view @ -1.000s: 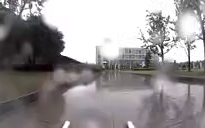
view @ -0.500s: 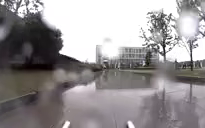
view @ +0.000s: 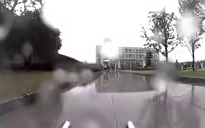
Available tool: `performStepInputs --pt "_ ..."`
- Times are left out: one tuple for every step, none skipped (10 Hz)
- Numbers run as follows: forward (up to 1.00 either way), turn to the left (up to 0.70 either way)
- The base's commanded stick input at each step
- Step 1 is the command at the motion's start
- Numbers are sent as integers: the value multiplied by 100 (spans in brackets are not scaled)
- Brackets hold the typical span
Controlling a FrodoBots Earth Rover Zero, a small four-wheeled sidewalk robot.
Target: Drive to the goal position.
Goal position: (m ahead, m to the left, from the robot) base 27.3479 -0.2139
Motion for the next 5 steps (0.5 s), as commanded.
performStepInputs --pt "70 -8" --pt "70 -13" --pt "70 0" --pt "70 0" --pt "70 0"
